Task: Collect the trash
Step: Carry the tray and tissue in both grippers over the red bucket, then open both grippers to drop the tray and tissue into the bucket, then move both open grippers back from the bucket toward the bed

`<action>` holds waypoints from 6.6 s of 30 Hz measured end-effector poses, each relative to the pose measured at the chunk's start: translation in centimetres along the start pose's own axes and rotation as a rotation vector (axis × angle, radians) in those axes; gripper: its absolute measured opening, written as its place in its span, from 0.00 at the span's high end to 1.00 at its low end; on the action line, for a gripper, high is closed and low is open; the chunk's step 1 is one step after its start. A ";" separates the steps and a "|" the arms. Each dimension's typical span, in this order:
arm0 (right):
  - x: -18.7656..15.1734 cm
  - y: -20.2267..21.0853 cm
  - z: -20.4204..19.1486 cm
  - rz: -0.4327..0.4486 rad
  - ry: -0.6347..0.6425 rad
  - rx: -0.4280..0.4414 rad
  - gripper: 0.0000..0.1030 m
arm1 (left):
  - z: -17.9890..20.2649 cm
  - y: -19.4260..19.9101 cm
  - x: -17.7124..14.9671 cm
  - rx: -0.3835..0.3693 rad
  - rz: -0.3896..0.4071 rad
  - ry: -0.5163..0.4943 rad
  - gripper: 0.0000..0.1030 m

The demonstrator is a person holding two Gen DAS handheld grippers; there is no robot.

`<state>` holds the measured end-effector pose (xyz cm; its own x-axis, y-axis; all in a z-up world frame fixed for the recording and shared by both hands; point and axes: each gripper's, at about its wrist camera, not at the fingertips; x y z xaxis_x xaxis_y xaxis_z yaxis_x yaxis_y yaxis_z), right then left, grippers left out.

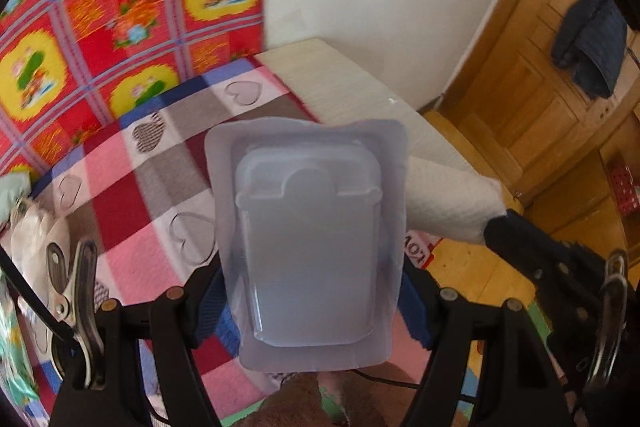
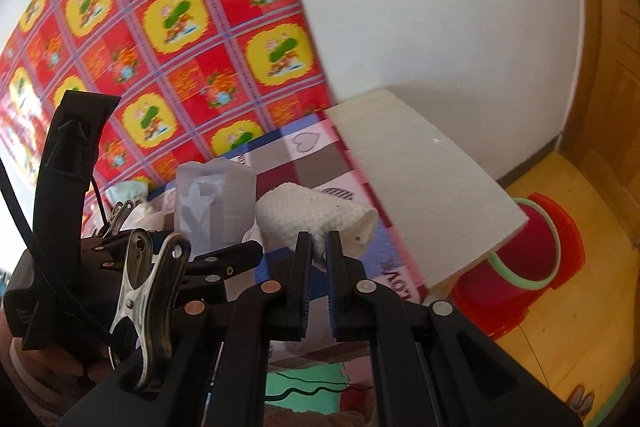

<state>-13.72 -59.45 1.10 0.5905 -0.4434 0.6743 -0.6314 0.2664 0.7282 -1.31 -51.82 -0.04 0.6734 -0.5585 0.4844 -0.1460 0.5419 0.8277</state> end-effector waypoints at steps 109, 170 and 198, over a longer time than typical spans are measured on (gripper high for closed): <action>-2.5 -22.1 44.3 -0.403 -0.079 -0.108 0.75 | 26.4 -40.7 10.8 -0.043 -0.227 -0.014 0.15; -1.6 2.3 24.3 -0.179 0.116 -0.060 0.51 | 20.9 -10.6 1.3 -0.134 -0.020 0.043 0.16; -2.0 5.7 -0.6 -0.192 0.394 0.285 0.51 | 0.4 9.6 -9.8 0.211 0.203 0.448 0.16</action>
<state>-18.21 -56.57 3.94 0.8187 -0.0907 0.5670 -0.5726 -0.0558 0.8179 -9.60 -41.33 3.25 0.8533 -0.1078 0.5102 -0.4167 0.4474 0.7913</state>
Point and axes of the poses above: each gripper's, at about its wrist camera, not at the fingertips, and y roughly against the way its jaws point, z to its right, x to its top, and after that the axes turned 11 degrees about -x, right-handed
